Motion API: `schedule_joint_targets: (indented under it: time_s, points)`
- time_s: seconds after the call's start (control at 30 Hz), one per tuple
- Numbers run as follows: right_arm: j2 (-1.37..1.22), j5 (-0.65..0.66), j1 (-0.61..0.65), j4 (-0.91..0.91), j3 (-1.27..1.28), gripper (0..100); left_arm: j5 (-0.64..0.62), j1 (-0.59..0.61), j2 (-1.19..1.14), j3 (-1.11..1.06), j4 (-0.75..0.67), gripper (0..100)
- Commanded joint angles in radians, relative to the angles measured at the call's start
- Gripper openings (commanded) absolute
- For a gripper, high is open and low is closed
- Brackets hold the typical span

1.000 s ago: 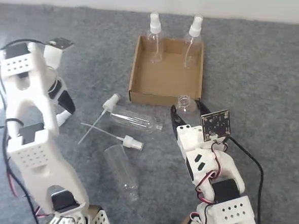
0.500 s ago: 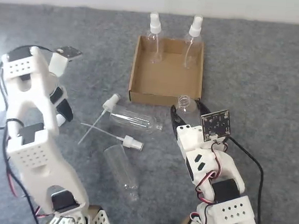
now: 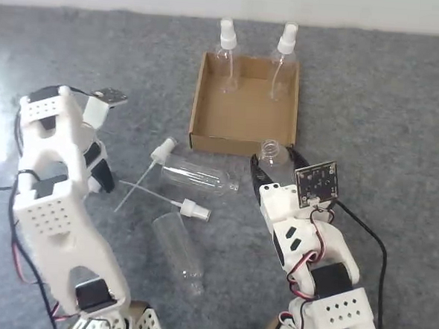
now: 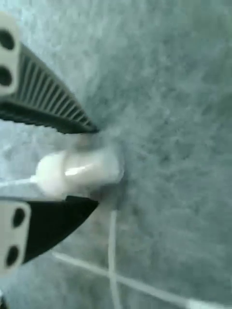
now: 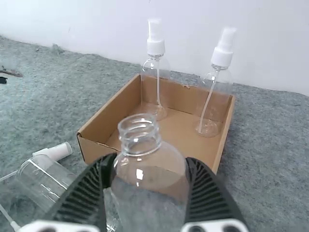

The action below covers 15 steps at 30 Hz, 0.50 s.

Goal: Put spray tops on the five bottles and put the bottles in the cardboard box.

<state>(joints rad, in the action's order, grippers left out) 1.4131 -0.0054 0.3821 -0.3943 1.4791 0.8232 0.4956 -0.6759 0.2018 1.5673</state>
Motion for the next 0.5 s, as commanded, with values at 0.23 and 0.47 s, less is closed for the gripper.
schedule_joint_targets:
  time_s: [0.23,0.47]
  points:
    - [0.031,-0.002,-0.004,0.027,-0.014,0.6,0.008,-0.015,-0.006,0.005,-0.028,5]
    - [0.03,-0.002,-0.004,0.027,-0.014,0.6,0.008,-0.015,-0.005,0.044,0.057,1]
